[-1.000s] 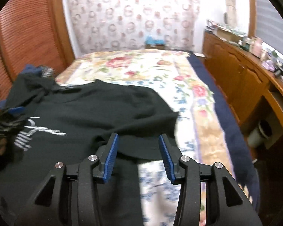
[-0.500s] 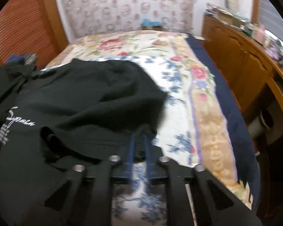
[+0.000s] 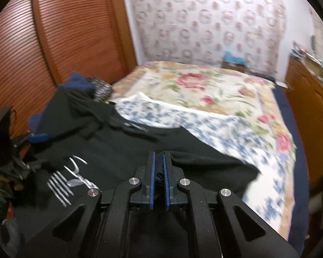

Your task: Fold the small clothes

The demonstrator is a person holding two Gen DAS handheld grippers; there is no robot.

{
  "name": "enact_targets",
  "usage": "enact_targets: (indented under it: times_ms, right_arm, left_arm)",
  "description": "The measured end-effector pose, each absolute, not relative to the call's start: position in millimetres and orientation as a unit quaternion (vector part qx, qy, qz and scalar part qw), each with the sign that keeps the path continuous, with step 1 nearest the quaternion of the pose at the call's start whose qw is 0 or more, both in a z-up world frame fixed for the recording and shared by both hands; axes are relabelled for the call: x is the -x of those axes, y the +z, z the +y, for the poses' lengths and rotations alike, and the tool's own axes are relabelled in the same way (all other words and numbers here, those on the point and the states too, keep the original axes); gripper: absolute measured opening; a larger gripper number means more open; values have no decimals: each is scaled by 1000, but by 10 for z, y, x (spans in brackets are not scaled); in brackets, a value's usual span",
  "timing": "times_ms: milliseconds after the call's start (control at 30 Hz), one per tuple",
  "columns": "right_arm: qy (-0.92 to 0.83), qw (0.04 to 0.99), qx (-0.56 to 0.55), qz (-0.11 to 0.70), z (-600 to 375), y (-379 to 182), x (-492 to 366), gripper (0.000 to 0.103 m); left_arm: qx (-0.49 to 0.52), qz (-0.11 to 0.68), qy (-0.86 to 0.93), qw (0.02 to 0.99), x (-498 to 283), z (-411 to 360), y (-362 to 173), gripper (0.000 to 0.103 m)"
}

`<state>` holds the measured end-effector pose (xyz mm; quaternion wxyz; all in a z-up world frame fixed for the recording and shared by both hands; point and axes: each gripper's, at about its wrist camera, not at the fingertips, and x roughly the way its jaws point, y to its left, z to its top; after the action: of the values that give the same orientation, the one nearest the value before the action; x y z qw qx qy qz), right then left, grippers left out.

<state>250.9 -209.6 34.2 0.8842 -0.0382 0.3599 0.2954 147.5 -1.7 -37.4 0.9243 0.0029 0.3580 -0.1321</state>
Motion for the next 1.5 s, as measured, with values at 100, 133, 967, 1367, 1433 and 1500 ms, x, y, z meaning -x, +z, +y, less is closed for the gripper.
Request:
enact_targets:
  times_ms: [100,133,967,1367,1433,1500]
  right_arm:
    - [277,892,44,354,-2033,384,-2544,38]
    - [269,895,44,352,-2038,391,-2544,38]
    - [154,882,-1,445,-3063,-474,-2946,40]
    - [148,904,23,401,-2939,-133,-3323,15]
    - [122,909,38,396,-2960,-99,-3308,30]
    - [110,912,41,394,-3014,-82,-3274,37]
  left_arm:
    - [-5,357,-132,925,-1462,-8,-367,100]
    - [-5,357,-132,925,-1455,-1,-364,100]
    - [5,349,-93,933,-1544,230,-291,100]
    - [8,352,-81,932,-1562,277,-306,100]
    - [6,351,-78,933,-1575,298,-292,100]
    - [5,348,-75,934,-1600,327,-266,100]
